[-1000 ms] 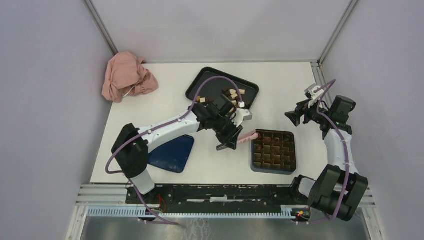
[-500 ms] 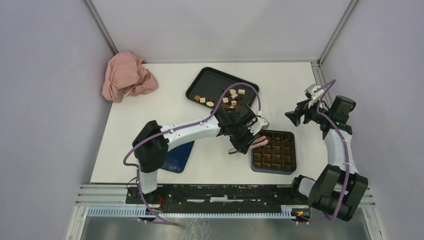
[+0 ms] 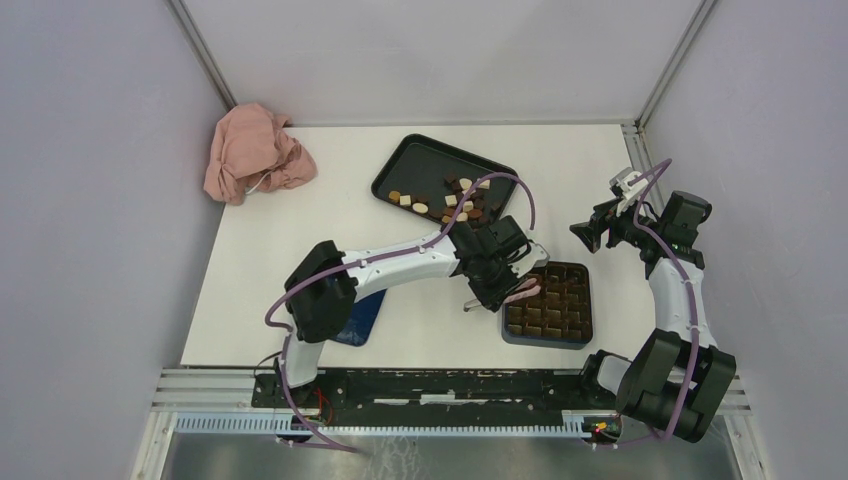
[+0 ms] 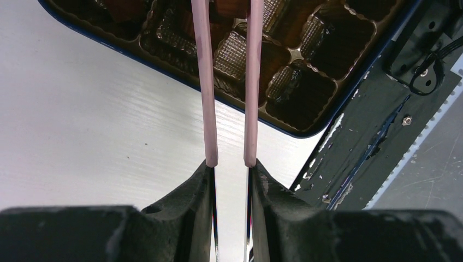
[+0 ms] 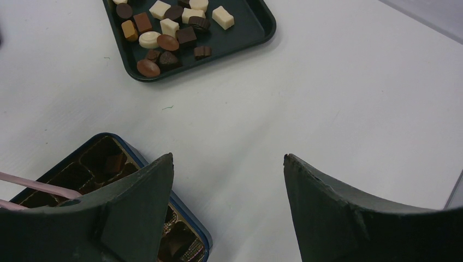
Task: Pack the chocolate
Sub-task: Place the fake chocolate in the packing box.
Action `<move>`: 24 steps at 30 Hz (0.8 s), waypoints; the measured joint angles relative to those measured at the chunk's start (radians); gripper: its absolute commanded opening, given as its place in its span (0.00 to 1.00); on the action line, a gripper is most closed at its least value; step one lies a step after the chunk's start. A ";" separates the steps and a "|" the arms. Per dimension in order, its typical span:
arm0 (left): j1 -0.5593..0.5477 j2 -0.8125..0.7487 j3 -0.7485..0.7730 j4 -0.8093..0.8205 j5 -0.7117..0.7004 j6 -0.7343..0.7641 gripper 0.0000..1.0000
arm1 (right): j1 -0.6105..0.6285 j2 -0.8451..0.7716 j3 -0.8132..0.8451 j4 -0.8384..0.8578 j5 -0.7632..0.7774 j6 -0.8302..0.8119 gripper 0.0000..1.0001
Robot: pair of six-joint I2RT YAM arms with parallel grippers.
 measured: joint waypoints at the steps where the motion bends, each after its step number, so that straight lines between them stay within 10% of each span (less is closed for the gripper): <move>1: -0.001 0.003 0.004 -0.004 -0.007 0.000 0.21 | 0.000 0.000 0.000 0.000 0.000 0.000 0.79; 24: -0.012 0.031 0.050 -0.041 -0.018 0.000 0.39 | 0.000 0.000 0.000 0.000 0.000 0.000 0.80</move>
